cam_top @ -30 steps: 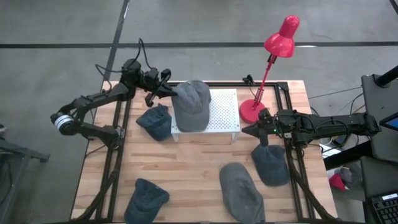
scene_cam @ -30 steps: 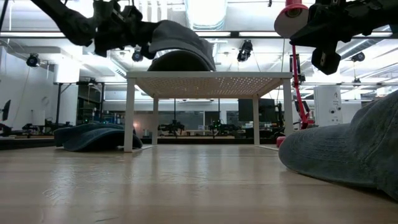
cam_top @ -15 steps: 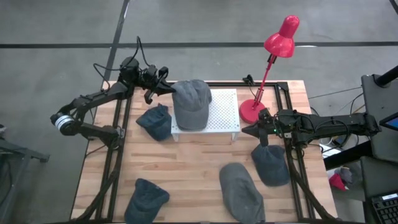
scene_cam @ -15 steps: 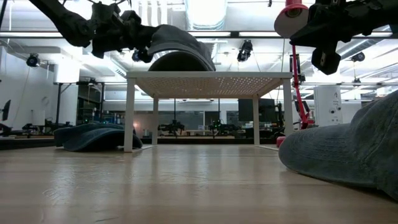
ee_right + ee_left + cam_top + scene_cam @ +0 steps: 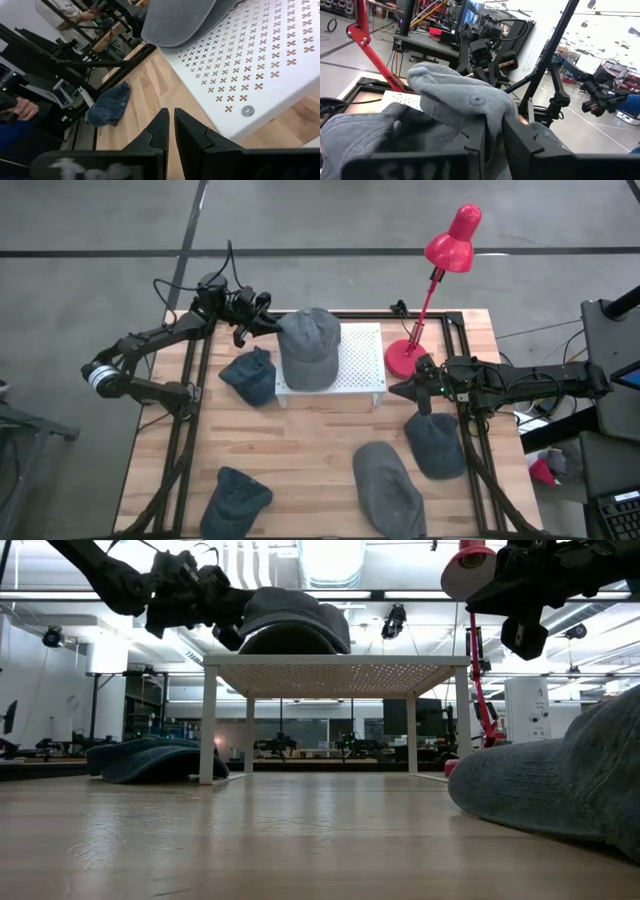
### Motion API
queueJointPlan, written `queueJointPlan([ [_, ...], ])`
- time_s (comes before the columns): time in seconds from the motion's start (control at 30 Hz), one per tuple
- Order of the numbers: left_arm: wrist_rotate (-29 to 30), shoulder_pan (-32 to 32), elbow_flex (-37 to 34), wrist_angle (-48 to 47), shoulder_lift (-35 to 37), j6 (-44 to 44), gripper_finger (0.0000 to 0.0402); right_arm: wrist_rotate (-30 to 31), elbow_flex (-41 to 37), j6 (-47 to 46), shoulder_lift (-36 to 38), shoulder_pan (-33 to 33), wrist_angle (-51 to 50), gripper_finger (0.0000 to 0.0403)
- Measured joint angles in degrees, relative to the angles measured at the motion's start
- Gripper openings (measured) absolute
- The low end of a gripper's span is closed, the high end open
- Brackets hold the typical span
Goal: Pick & Place hat
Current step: Stack the left gray cap on the gray cap on the shelf
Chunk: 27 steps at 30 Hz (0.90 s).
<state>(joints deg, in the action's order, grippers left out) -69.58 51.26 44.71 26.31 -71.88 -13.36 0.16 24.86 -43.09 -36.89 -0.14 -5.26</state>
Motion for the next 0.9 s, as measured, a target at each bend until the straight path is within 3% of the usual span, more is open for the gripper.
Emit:
queueJointPlan([
  [0.33,-2.3,1.5,0.0,-0.4,0.0,-1.2,0.0086,0.0,0.0,0.0,0.0,0.0,0.0,0.0027],
  [0.9,-6.8,6.8,0.0,-0.8,0.4,-4.0,0.0088,0.0,0.0,0.0,0.0,0.0,0.0,0.0027],
])
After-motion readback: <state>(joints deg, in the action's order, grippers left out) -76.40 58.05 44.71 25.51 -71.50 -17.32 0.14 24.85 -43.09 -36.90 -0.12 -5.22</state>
